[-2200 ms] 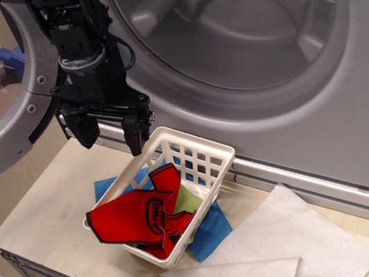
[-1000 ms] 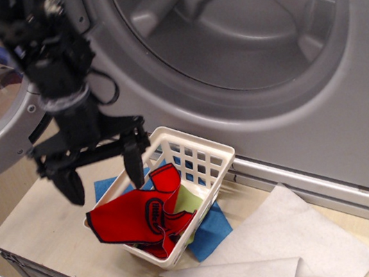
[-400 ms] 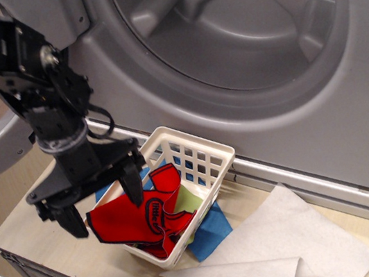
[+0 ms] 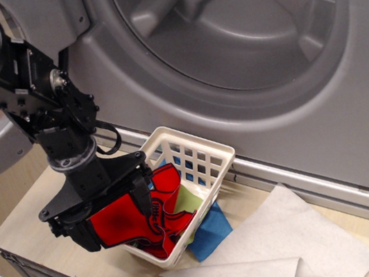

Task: Put clothes in laundry machine

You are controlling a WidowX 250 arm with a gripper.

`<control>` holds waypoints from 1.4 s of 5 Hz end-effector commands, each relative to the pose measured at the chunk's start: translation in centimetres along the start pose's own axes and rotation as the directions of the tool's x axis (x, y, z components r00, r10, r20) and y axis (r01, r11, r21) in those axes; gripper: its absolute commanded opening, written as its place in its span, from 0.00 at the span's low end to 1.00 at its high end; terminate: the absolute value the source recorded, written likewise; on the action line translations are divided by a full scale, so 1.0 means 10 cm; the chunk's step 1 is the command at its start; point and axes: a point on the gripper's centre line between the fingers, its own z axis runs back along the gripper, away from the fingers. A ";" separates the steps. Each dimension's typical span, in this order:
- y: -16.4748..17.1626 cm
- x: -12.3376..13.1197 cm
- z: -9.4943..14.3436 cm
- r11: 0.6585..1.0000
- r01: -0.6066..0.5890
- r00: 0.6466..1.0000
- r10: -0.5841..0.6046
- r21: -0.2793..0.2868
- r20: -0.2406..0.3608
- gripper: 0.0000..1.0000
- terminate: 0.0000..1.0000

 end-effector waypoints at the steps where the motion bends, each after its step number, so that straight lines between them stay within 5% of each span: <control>1: -0.08 0.00 0.01 0.999 -0.002 1.000 0.002 -0.036 0.022 1.00 0.00; 4: -0.32 0.14 0.15 0.998 -0.035 0.999 0.036 -0.058 0.009 1.00 0.00; 7: -0.48 0.23 -0.25 0.999 -0.046 0.997 0.046 -0.001 0.065 1.00 0.00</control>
